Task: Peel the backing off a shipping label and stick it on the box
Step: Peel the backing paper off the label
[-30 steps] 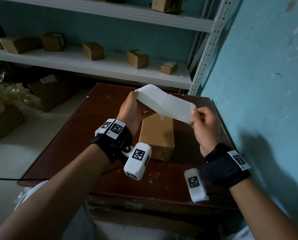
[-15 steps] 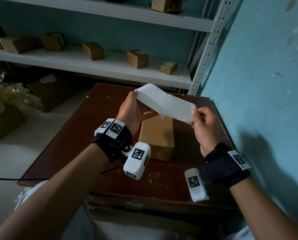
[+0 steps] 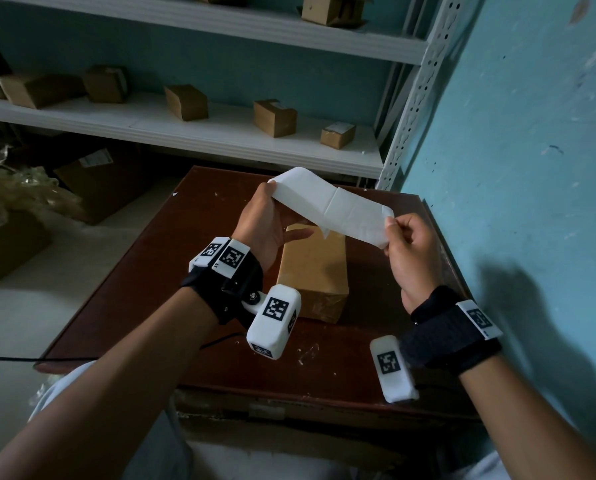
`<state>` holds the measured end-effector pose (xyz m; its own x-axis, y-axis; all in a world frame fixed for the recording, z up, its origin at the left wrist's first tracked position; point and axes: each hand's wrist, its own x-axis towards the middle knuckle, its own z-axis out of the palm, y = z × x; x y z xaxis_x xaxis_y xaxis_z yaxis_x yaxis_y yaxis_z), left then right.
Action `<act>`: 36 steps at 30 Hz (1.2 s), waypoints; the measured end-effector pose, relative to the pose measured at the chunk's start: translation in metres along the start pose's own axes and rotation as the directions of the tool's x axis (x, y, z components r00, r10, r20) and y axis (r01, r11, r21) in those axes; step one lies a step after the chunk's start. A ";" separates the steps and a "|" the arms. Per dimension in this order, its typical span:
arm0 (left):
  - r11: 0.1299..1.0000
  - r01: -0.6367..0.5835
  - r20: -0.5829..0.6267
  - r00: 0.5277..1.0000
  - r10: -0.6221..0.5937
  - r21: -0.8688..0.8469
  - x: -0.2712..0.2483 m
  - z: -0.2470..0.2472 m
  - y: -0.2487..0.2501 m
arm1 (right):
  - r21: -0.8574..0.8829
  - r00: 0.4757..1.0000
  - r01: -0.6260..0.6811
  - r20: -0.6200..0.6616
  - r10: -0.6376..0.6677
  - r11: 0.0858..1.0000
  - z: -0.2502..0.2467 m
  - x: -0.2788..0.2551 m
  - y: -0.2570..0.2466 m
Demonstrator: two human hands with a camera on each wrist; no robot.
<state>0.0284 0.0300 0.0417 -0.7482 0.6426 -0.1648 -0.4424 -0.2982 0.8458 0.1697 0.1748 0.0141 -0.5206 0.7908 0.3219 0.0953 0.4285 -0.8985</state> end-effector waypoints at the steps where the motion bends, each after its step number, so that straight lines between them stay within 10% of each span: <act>1: 1.000 -0.002 -0.001 1.000 0.002 0.000 0.000 0.000 0.000 | -0.001 1.000 0.000 -0.001 0.000 1.000 0.000 0.000 0.000; 36: 0.986 0.038 0.039 0.999 -0.032 -0.161 -0.003 0.002 0.006 | -0.008 1.000 -0.008 -0.017 0.008 1.000 -0.002 0.000 0.000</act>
<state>0.0290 0.0280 0.0479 -0.7139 0.6787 -0.1724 -0.5444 -0.3831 0.7462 0.1716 0.1762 0.0149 -0.5052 0.8017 0.3196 0.1065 0.4254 -0.8987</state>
